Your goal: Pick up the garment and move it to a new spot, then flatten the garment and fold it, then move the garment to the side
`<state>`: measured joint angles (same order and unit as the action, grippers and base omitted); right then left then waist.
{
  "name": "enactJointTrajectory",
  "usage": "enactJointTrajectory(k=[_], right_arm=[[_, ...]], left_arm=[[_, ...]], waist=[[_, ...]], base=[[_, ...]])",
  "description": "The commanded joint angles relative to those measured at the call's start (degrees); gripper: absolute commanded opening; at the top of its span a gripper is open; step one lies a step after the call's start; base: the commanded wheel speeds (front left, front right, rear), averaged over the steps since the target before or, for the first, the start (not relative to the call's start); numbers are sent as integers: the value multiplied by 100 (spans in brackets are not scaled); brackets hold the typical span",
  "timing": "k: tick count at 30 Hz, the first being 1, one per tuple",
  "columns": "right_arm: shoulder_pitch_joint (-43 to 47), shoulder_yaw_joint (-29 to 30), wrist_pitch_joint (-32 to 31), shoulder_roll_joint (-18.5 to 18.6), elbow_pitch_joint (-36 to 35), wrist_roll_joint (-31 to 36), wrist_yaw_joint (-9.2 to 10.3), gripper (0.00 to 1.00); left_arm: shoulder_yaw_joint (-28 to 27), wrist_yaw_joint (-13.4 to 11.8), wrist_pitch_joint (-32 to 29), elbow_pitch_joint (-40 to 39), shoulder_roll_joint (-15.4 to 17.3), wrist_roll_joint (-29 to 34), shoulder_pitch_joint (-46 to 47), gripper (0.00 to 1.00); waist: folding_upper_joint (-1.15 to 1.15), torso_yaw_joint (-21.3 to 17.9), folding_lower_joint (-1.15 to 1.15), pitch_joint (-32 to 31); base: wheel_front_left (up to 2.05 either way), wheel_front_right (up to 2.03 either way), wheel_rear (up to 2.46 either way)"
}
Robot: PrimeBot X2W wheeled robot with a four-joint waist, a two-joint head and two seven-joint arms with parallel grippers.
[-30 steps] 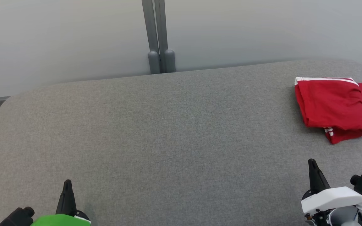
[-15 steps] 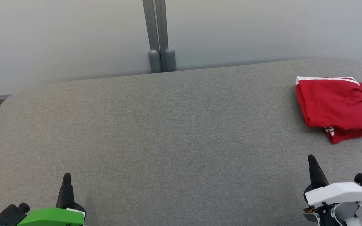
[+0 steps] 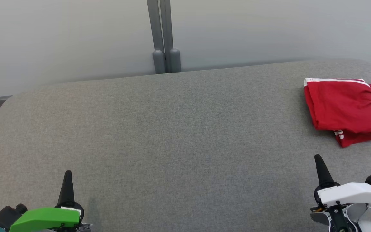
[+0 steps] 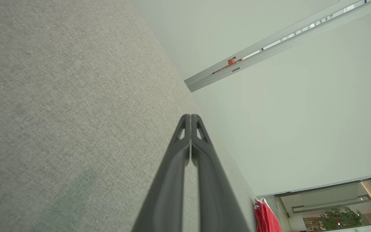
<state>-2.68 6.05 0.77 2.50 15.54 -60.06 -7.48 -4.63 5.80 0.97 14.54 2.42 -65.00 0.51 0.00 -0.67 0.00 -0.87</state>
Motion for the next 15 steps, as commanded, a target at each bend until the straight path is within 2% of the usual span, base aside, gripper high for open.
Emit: enactJointTrajectory(k=[1, 15], right_arm=[[-130, 14, -45, 37, -72, -180, -3, 0], [-198, 26, -246, 42, -99, -1052, -3, 0]], left_arm=[[-29, 35, -48, -66, 44, -179, 147, 0], [-77, 85, -253, -64, 51, -914, 290, 0]], waist=[[0, 2, 0, 2], [0, 17, 0, 27]], base=[[0, 0, 0], [0, 0, 0]])
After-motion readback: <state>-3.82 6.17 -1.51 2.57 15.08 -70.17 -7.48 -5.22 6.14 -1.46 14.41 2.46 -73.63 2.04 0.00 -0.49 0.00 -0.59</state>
